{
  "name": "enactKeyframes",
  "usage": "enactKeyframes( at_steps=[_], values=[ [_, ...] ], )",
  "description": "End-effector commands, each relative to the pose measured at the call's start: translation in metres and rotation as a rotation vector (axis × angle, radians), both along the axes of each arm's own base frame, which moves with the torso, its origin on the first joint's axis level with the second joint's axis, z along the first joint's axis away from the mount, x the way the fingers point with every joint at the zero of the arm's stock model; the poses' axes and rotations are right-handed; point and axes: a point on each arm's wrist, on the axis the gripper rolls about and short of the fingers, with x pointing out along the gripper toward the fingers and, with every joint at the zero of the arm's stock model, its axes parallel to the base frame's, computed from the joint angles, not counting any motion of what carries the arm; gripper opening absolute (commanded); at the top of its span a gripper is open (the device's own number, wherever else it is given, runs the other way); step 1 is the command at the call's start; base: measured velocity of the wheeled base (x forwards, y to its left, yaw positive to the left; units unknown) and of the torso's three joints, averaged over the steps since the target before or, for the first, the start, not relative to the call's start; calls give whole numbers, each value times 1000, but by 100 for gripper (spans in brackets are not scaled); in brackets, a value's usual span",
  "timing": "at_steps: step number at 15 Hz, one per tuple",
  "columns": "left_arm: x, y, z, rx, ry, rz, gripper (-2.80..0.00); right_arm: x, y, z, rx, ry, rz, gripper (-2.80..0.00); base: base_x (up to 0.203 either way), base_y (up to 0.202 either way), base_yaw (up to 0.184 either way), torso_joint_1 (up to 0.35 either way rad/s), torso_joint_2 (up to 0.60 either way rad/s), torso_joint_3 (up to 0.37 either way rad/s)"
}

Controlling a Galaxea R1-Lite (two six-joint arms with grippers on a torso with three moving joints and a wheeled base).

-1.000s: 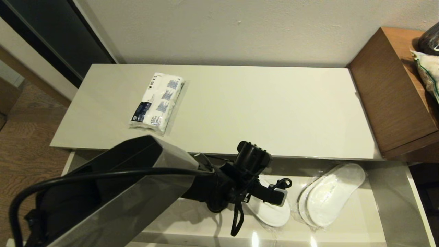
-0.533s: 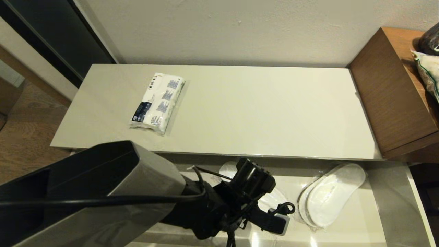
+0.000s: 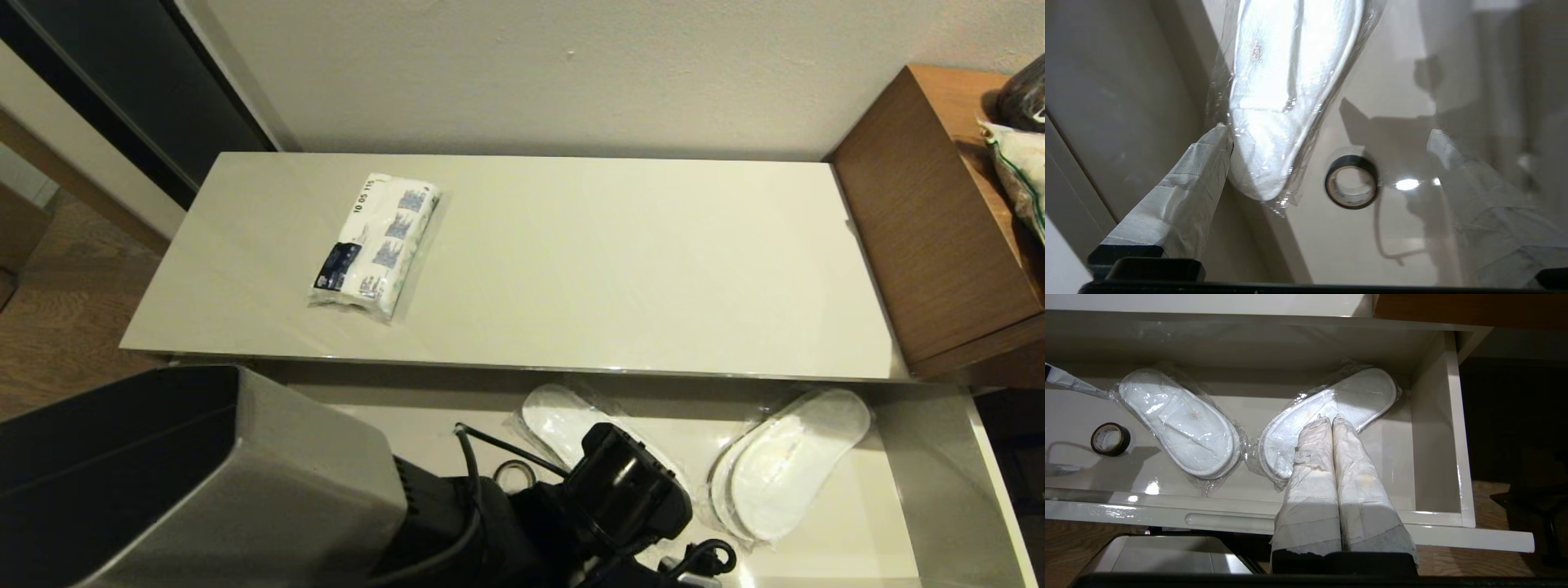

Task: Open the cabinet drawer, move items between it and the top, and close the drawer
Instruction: Take out the disposable slippers from the drawer

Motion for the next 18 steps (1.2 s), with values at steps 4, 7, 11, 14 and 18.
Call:
enactKeyframes(
  at_steps=[4, 7, 11, 14, 18],
  values=[
    [-7, -6, -14, 18, 47, 20, 0, 0, 0, 0, -1, 1, 0, -280, 0, 0, 0, 0, 0, 0],
    [-2, -16, -35, -6, 80, 72, 0, 0, 0, 0, 0, 0, 0, -280, 0, 0, 0, 0, 0, 0],
    [-10, -23, -34, -101, 158, 98, 0, 0, 0, 0, 0, 0, 0, -280, 0, 0, 0, 0, 0, 0],
    [-22, -28, -32, -120, 192, 103, 0, 0, 0, 0, 0, 1, 0, -280, 0, 0, 0, 0, 0, 0],
    [-14, -32, -59, -61, 211, 131, 0, 0, 0, 0, 0, 0, 0, -280, 0, 0, 0, 0, 0, 0]
  ],
)
